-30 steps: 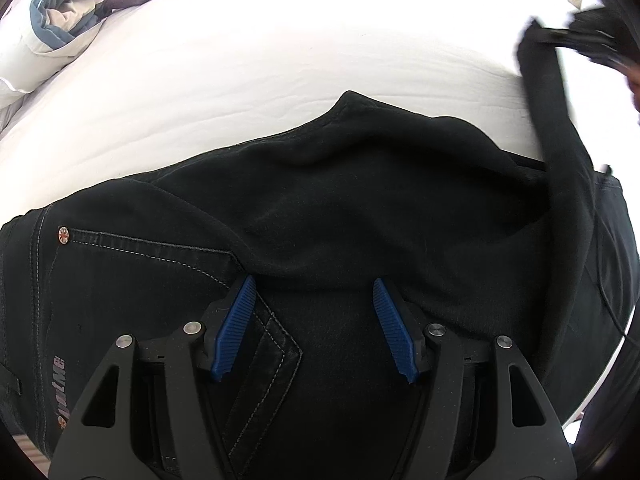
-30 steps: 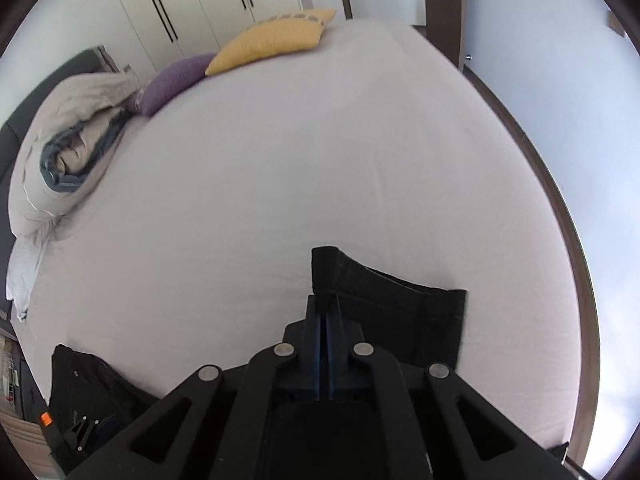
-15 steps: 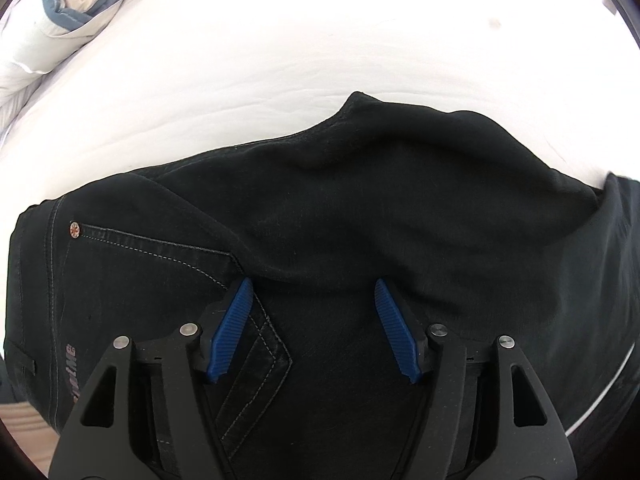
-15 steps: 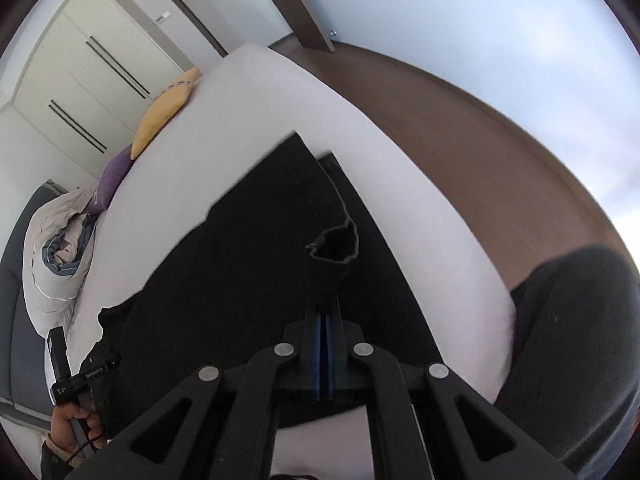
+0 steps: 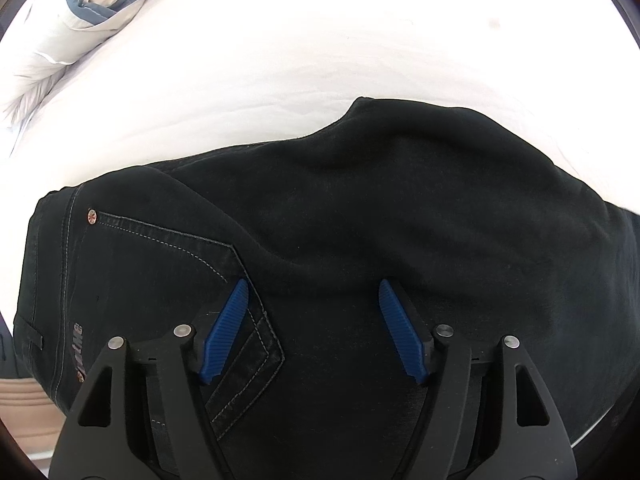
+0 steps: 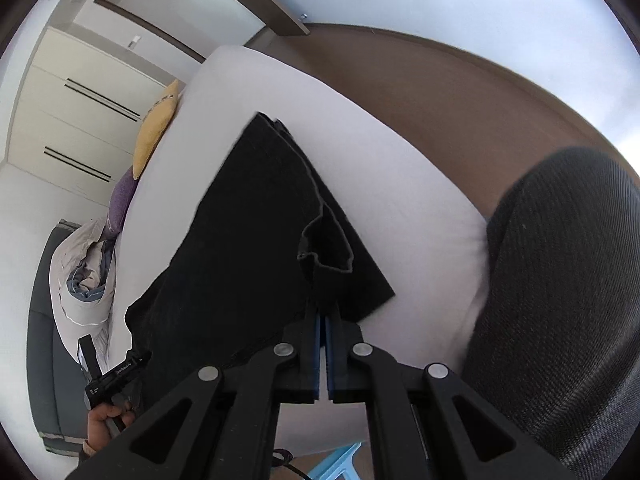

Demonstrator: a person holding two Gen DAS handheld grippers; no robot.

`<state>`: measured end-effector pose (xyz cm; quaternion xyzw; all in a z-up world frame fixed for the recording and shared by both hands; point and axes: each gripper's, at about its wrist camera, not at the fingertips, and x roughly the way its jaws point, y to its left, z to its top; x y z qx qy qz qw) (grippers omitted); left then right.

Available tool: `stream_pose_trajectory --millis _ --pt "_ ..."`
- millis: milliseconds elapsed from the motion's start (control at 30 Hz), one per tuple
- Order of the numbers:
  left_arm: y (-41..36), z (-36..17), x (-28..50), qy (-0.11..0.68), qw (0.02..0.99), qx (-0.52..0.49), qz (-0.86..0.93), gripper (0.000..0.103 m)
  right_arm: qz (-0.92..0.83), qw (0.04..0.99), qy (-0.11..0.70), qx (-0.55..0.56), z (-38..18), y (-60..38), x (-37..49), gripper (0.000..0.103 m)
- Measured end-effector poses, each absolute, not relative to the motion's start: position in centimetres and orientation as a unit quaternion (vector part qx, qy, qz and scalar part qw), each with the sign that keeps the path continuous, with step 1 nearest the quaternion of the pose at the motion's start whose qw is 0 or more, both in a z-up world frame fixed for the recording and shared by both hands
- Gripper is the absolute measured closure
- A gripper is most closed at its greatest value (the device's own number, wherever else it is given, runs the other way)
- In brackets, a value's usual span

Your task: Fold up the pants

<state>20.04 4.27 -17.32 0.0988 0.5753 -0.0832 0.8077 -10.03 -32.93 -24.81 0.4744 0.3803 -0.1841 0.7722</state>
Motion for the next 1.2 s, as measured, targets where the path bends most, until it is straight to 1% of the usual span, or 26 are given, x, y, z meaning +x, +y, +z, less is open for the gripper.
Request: stream_pose_trajectory --millis 133,200,233,300,333,367,467,600,633,700,767,833,867,900,933,967,1000,1067,1100,1133,1167,1200 --pt "3.8 -17.5 20.2 0.573 0.811 0.09 -0.076 0.032 -0.171 0.759 0.372 0.507 -26.2 -33.3 -10.2 0.103" --pt "3.7 -17.5 20.6 0.573 0.812 0.086 -0.077 0.03 -0.16 0.75 0.361 0.531 -26.4 -33.8 -10.7 0.101" --pt "3.8 -17.4 20.7 0.573 0.811 0.082 -0.079 0.03 -0.157 0.744 0.36 0.54 -26.2 -33.8 -10.8 0.094" --pt "4.0 -17.1 20.9 0.574 0.811 0.077 -0.084 0.03 -0.189 0.748 0.375 0.515 -24.8 -34.0 -11.5 0.073" --pt "4.0 -16.8 20.8 0.574 0.811 0.074 -0.087 0.03 -0.219 0.753 0.382 0.49 -23.8 -34.0 -11.9 0.054" --pt "4.0 -16.5 20.7 0.572 0.812 0.07 -0.091 0.03 -0.242 0.76 0.371 0.475 -22.6 -34.4 -12.7 0.05" --pt "3.3 -14.8 19.8 0.545 0.828 0.06 -0.115 0.03 -0.249 0.792 0.334 0.447 -18.9 -35.4 -12.8 0.05" --pt "0.8 -13.2 19.9 0.517 0.839 0.061 -0.158 0.03 -0.107 0.841 0.331 0.414 -16.1 -32.0 -6.1 0.05" --pt "0.1 -13.0 20.3 0.512 0.839 0.059 -0.174 0.03 -0.053 0.843 0.35 0.405 -16.2 -30.4 -3.3 0.05" --pt "-1.3 -12.9 21.5 0.508 0.837 0.06 -0.195 0.03 -0.003 0.839 0.368 0.401 -17.3 -28.4 0.3 0.05" --pt "-2.8 -14.1 23.4 0.527 0.82 0.072 -0.212 0.03 0.024 0.825 0.405 0.393 -19.6 -26.8 3.7 0.05" --pt "-4.1 -16.4 25.8 0.56 0.797 0.09 -0.209 0.03 0.002 0.799 0.45 0.398 -22.7 -26.9 5.8 0.05" --pt "-4.6 -17.5 26.8 0.567 0.791 0.097 -0.209 0.03 -0.011 0.79 0.46 0.405 -23.9 -27.4 6.1 0.061" --pt "-4.9 -17.8 27.5 0.563 0.794 0.101 -0.206 0.026 -0.018 0.786 0.457 0.415 -24.6 -28.1 6.0 0.069" --pt "-5.4 -18.0 28.3 0.557 0.8 0.109 -0.196 0.022 -0.027 0.785 0.452 0.423 -24.9 -28.9 5.6 0.083" --pt "-5.8 -18.3 29.6 0.561 0.8 0.107 -0.182 0.014 -0.035 0.785 0.45 0.424 -25.0 -29.6 5.2 0.085" --pt "-6.0 -18.6 30.8 0.567 0.8 0.094 -0.175 0.009 -0.045 0.789 0.443 0.424 -24.8 -30.4 4.7 0.085" --pt "-6.6 -18.9 32.6 0.57 0.803 0.078 -0.16 0.004 -0.079 0.799 0.432 0.411 -23.8 -31.9 4.0 0.084" --pt "-7.1 -18.6 33.1 0.563 0.808 0.086 -0.148 0.004 -0.093 0.803 0.429 0.403 -23.4 -32.3 3.5 0.084" --pt "-7.5 -18.1 33.4 0.556 0.813 0.094 -0.143 0.006 -0.104 0.807 0.425 0.396 -22.6 -32.7 3.1 0.079" --pt "-7.8 -17.4 33.3 0.546 0.82 0.096 -0.143 0.014 -0.102 0.811 0.419 0.396 -21.8 -32.8 2.7 0.078" --pt "-7.9 -16.3 32.9 0.536 0.826 0.089 -0.149 0.015 -0.087 0.816 0.41 0.398 -20.9 -32.7 2.2 0.078"
